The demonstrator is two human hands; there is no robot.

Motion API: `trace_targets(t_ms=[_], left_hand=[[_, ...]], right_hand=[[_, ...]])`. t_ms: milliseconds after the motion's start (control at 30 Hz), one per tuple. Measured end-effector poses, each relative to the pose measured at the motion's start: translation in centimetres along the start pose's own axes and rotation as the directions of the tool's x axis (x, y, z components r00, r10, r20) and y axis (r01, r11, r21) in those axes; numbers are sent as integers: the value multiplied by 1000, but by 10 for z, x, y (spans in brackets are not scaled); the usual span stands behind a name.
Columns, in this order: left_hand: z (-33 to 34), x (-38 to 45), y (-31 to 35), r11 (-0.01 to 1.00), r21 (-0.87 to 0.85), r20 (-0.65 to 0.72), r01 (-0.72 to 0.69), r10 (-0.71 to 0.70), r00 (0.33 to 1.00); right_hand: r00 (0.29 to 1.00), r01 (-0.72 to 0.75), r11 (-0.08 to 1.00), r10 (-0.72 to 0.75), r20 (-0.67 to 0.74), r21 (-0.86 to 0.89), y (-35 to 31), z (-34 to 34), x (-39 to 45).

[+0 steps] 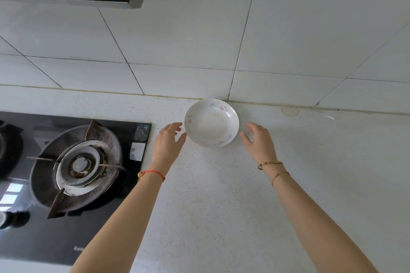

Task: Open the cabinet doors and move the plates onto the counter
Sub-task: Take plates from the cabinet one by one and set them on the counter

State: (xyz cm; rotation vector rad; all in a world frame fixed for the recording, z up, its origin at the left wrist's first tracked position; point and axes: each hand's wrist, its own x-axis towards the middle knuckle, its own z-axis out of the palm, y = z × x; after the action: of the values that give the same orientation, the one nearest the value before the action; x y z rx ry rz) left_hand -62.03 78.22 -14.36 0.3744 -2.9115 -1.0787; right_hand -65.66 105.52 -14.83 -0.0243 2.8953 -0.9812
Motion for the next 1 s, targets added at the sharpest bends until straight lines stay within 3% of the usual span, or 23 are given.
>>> trace_targets(t_ms=[167, 433, 733, 1000], left_hand=[[-35, -50, 19, 977, 109, -77, -185, 193, 978], [-72, -164, 38, 930, 201, -80, -308, 329, 941], [-78, -307, 59, 911, 238, -139, -336, 375, 917], [-43, -459, 82, 940, 207, -225, -273, 317, 921]], right_hand=[[985, 147, 984, -155, -78, -99, -12, -43, -48], [945, 261, 952, -287, -158, -162, -17, -93, -164], [924, 302, 941, -328, -196, -152, 13, -126, -295], [931, 329, 936, -343, -125, -125, 75, -152, -413]])
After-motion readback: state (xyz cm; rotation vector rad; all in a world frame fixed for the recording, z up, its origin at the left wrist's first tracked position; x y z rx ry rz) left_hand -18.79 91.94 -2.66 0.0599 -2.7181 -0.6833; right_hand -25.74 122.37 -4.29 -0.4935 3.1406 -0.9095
